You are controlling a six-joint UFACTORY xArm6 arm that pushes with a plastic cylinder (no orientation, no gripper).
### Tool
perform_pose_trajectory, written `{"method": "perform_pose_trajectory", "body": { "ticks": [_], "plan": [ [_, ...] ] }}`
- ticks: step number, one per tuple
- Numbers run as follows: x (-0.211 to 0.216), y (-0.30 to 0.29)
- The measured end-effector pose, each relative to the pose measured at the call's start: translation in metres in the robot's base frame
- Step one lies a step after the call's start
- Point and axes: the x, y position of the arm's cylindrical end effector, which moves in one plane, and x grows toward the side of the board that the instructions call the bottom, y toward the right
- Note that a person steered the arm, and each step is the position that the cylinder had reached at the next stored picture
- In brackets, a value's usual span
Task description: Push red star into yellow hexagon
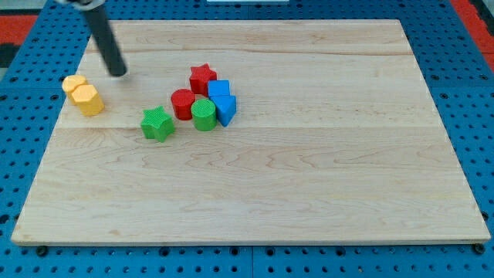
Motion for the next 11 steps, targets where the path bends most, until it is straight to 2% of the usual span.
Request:
{"method": "perform_pose_trajectory", "body": {
  "ticks": [2,3,4,5,6,7,9,11],
  "plan": [
    [-0.014,0.181],
    [0.004,0.168],
    [0.024,0.092],
    [0.030,0.072],
    [0.033,0.125],
    [0.055,0.117],
    [0.070,0.008],
    [0.070,0.043]
  ]
}}
